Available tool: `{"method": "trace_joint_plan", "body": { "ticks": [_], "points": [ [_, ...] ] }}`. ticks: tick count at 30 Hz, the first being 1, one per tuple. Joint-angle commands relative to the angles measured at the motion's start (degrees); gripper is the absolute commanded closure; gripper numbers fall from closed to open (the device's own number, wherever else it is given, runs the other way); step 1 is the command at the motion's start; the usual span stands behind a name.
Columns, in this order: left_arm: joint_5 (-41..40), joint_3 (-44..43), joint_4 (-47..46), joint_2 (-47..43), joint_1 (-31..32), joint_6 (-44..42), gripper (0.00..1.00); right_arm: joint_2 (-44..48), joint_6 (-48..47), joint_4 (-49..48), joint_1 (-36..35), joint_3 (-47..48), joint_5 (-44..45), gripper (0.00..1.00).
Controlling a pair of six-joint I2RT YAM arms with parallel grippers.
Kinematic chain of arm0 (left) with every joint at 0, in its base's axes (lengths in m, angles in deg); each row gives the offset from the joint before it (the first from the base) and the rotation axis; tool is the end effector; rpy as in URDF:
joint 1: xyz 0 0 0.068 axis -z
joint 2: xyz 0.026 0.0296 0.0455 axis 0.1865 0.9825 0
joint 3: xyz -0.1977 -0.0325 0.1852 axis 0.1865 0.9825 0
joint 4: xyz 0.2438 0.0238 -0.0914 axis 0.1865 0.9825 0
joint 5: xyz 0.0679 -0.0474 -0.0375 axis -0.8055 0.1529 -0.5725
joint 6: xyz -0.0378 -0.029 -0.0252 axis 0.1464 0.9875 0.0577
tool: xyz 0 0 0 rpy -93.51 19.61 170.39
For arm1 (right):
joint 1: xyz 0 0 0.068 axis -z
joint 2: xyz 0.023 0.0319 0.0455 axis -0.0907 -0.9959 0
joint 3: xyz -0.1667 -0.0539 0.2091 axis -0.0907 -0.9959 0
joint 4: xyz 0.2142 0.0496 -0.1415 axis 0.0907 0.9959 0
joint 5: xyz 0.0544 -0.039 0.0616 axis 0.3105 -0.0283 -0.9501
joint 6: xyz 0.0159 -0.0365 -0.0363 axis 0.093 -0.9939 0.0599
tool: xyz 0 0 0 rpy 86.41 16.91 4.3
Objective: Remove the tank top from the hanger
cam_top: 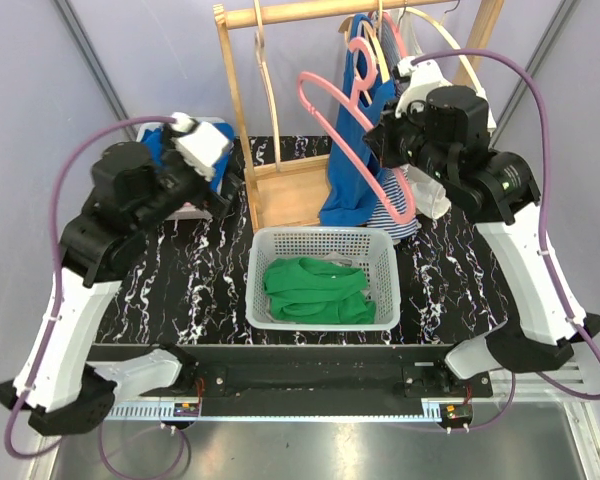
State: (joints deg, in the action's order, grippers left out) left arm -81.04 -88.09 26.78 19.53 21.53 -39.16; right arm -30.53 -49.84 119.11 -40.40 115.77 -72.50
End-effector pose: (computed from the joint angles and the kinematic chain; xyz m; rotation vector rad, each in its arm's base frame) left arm 0.1524 -0.0998 0.5112 0.9026 1.5638 -0.1828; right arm 0.2075 0.1415 0.5423 -0.4023 1.8172 0.3906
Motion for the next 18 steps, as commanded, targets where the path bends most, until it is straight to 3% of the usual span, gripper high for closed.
{"method": "trace_joint_plan", "body": {
  "ticks": [1, 10, 14, 18],
  "points": [
    [-3.69, 4.62, -11.25, -4.56, -7.65, 7.81, 0.01, -1.19, 0.52, -8.04, 0.04, 4.80, 3.78, 1.00],
    [-20.21, 3.15, -10.30, -1.42, -9.77, 11.60, 0.01, -12.00, -0.27, -10.87, 0.04, 14.81, 2.99, 1.00],
    [-19.26, 3.57, -9.32, 0.26, -11.88, 13.78, 0.01, -17.96, -0.62, -10.96, 0.04, 21.30, 3.60, 1.00],
    [-12.51, 5.77, -9.76, -0.18, -13.81, 16.60, 0.01, -22.37, -1.41, -10.87, 0.04, 26.67, 3.60, 1.00]
  ]
}}
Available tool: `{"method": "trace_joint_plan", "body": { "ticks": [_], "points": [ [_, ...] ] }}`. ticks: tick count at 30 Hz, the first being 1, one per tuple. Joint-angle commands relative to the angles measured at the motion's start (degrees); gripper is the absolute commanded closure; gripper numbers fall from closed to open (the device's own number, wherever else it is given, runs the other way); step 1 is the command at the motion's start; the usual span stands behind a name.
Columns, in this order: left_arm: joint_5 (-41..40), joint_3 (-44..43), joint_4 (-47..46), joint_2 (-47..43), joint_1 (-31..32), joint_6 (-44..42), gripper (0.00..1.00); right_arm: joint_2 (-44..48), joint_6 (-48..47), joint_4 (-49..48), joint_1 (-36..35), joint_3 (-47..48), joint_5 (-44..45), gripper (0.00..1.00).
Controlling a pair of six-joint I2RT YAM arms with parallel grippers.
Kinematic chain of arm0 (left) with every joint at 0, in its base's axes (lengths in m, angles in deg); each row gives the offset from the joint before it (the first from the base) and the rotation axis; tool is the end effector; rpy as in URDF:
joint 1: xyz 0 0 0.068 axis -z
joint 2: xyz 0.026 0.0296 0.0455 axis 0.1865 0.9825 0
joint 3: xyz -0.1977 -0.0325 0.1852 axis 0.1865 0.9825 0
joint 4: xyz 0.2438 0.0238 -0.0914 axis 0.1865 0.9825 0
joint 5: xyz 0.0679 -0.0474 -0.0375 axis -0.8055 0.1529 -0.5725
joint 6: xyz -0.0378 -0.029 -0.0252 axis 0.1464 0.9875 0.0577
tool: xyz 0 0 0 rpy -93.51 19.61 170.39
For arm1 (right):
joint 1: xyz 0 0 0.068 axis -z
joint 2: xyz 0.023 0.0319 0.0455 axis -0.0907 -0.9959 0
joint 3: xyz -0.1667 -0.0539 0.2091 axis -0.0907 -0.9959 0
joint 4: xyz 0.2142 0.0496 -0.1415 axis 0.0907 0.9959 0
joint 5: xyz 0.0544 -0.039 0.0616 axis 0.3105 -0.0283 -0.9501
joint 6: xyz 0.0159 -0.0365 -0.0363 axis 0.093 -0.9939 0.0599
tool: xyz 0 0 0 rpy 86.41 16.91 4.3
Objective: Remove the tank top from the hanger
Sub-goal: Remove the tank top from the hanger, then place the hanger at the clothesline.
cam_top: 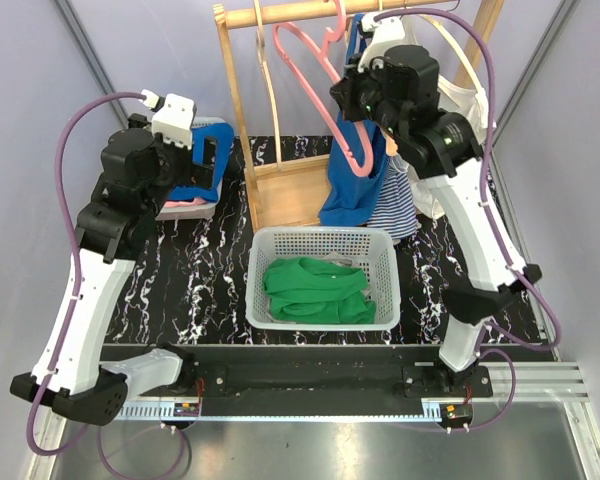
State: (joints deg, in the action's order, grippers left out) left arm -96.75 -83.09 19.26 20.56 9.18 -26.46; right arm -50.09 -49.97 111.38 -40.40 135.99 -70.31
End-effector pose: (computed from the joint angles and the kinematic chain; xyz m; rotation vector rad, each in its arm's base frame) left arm 0.1951 -0.0636 0.4971 0.3424 1.7400 0.0560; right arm 0.2821 0.1925 0.5556 -0.3326 1.6805 0.3991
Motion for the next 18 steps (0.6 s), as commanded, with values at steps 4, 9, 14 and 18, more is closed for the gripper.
{"method": "trace_joint_plan", "body": {
  "ticks": [4, 9, 14, 18],
  "points": [
    [6.21, 4.10, -2.42, -2.43, -1.82, 3.82, 0.01, -6.68, -3.47, -3.31, 0.13, 11.47, 2.91, 1.00],
    [7.45, 7.98, -4.08, -4.10, -1.82, 3.20, 0.01, -9.49, -3.92, -4.53, 0.83, 13.59, 3.09, 1.00],
    [7.80, 9.56, -5.32, -5.07, -1.82, 3.99, 0.01, -12.65, -2.86, -5.86, 1.19, 14.72, 2.30, 1.00],
    [8.76, 10.00, -5.06, -6.12, -1.73, 3.65, 0.01, -15.03, -1.64, -5.86, 1.54, 16.57, 1.86, 1.00]
  ]
}}
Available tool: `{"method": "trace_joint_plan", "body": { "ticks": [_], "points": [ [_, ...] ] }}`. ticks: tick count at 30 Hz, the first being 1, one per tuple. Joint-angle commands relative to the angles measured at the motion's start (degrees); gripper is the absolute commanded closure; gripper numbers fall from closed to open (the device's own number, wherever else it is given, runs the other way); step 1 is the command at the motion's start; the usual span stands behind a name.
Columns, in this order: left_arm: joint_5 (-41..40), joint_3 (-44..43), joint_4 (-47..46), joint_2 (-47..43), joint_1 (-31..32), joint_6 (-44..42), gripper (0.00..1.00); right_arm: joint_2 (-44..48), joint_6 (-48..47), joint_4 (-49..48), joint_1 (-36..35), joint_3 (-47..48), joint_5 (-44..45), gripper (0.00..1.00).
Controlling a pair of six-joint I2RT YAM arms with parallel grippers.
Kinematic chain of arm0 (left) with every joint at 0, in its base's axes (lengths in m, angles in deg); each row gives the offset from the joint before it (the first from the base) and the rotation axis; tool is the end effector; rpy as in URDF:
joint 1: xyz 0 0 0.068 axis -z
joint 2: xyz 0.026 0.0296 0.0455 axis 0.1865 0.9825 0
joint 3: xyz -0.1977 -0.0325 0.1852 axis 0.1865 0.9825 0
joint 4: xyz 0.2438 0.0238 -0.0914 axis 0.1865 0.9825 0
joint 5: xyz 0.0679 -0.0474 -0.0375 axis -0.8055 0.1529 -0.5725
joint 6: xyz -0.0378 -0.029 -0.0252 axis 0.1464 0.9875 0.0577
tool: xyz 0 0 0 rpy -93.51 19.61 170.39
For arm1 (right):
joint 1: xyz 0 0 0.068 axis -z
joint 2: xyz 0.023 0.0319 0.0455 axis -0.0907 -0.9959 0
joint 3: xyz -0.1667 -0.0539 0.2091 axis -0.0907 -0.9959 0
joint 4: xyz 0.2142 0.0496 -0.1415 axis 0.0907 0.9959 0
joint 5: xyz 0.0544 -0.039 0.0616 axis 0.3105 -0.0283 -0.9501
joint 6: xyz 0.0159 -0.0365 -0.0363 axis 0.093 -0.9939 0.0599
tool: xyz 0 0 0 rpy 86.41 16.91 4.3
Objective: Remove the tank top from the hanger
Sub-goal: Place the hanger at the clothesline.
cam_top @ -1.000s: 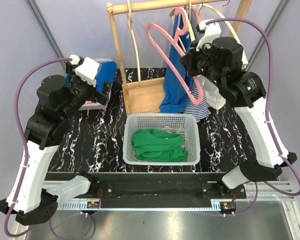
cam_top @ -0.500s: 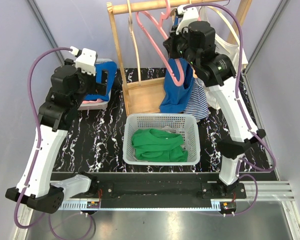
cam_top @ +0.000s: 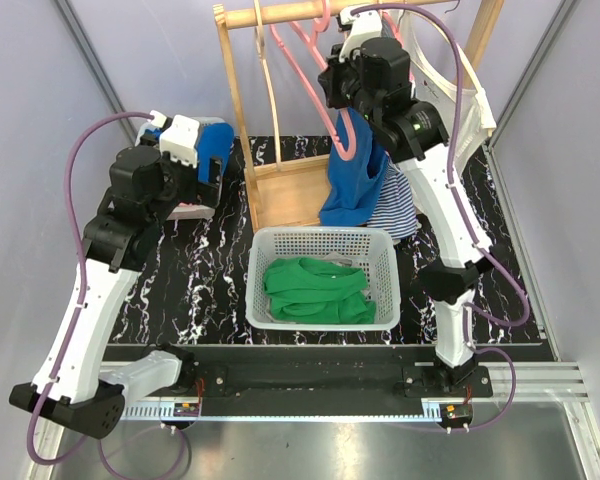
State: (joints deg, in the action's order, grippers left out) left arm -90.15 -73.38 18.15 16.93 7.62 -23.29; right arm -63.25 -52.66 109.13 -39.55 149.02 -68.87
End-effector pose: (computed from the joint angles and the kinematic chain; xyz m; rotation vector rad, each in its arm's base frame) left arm 0.1953 -0.0620 0.4593 0.3746 1.8250 -0.0580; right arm 0.3332 0.2202 0.5395 -0.3279 1.6389 0.3426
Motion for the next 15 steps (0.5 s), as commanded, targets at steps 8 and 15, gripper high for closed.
{"method": "trace_joint_plan", "body": {
  "ticks": [8, 15],
  "points": [
    [3.30, 0.47, -2.62, -3.46, -0.18, 0.82, 0.01, -4.16, 3.52, -5.10, 2.53, 5.13, -2.92, 1.00],
    [3.92, 0.12, -1.74, -3.46, -0.18, 1.62, 0.01, -5.39, 6.76, -6.68, 2.97, 4.69, -9.68, 1.00]
  ]
}}
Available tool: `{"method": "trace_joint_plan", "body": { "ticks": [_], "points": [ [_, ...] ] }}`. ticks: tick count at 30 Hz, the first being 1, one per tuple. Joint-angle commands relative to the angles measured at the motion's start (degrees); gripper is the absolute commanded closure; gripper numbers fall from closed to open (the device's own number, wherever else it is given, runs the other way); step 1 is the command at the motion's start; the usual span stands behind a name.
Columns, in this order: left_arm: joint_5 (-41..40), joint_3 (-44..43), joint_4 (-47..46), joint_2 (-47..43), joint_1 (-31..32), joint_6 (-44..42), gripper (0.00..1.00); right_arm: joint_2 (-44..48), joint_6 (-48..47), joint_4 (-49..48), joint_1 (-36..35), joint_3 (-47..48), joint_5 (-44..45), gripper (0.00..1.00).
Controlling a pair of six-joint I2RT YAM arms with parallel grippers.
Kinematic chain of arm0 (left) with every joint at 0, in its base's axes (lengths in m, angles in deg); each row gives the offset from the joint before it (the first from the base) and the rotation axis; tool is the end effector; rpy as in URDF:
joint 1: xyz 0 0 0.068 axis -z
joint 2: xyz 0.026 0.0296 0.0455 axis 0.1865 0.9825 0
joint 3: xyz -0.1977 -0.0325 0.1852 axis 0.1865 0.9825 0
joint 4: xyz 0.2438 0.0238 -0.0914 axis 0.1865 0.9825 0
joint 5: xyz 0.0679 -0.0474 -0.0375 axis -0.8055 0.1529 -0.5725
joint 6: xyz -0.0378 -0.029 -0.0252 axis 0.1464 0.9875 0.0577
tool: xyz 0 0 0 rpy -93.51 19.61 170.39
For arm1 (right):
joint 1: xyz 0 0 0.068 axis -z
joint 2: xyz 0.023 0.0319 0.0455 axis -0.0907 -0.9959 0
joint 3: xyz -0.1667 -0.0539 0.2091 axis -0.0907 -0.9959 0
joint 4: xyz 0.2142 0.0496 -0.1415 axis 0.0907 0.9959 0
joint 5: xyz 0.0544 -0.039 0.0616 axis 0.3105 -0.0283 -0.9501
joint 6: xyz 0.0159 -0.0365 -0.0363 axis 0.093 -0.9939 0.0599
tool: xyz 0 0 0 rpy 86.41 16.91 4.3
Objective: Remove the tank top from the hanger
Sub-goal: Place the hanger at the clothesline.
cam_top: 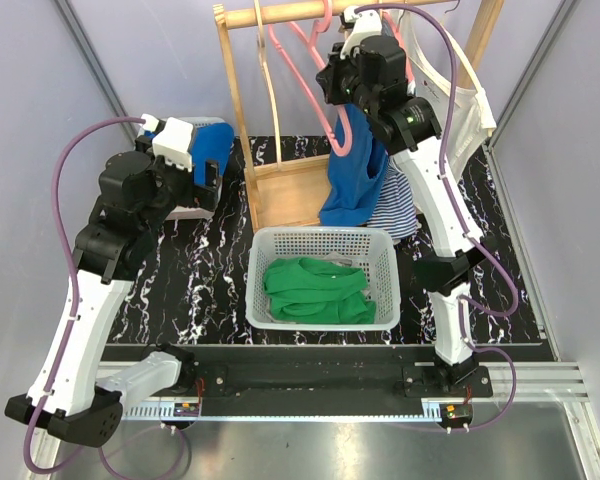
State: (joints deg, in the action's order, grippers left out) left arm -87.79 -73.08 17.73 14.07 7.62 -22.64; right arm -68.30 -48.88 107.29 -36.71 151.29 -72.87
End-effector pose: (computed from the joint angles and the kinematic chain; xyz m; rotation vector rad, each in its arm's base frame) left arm 0.1792 -0.0582 0.4673 0.3804 1.7723 -0.1084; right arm 0.3681 0.2212 0.5189 -0.2905 1.6686 0.4082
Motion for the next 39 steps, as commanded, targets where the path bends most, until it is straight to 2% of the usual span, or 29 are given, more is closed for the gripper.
{"method": "trace_joint_plan", "body": {
  "ticks": [1, 6, 15, 19, 23, 24, 26, 27, 30, 31, 39],
  "points": [
    [1.56, -0.18, -1.15, -0.78, -0.18, 1.40, 0.01, -0.78, 3.51, -4.85, 0.04, 1.98, -5.87, 1.00],
    [3.23, -0.01, -0.80, -0.87, -0.18, 2.37, 0.01, -1.75, 5.27, -4.67, -0.13, -0.04, -9.38, 1.00],
    [3.49, -1.76, -0.45, 0.01, -0.18, 2.89, 0.01, 0.01, 3.69, -4.67, -1.54, -4.43, -9.03, 1.00],
    [4.20, -2.56, 0.17, 0.10, -0.18, 3.16, 0.01, 0.89, 0.54, -4.50, -4.35, -7.42, -6.84, 1.00],
    [4.81, -2.82, 0.25, 0.37, -0.18, 3.60, 0.01, 1.59, -2.55, -3.53, -7.25, -9.09, -2.36, 0.80],
    [4.90, -2.91, 0.26, 0.45, -0.18, 3.86, 0.01, 2.46, -2.46, -3.62, -7.25, -10.23, -1.31, 0.66],
    [5.34, -3.08, 0.34, 0.45, -0.18, 3.86, 0.01, 3.78, -2.63, -3.44, -7.25, -11.73, 0.19, 0.52],
    [5.43, -3.17, 0.26, 0.45, -0.18, 4.04, 0.01, 5.44, -2.81, -3.61, -7.25, -13.30, 2.11, 0.41],
    [5.60, -3.79, 0.43, 0.72, -0.18, 4.12, 0.01, 9.65, -4.04, -4.05, -7.25, -17.16, 5.46, 0.34],
    [5.60, -3.96, 0.78, 0.80, -0.18, 4.21, 0.01, 10.90, -4.83, -4.40, -7.25, -18.14, 6.08, 0.27],
    [6.40, -6.16, 2.36, 0.89, -0.18, 4.74, 0.01, 25.56, -9.23, -4.23, -7.43, -27.63, 7.49, 0.17]
  ]
}}
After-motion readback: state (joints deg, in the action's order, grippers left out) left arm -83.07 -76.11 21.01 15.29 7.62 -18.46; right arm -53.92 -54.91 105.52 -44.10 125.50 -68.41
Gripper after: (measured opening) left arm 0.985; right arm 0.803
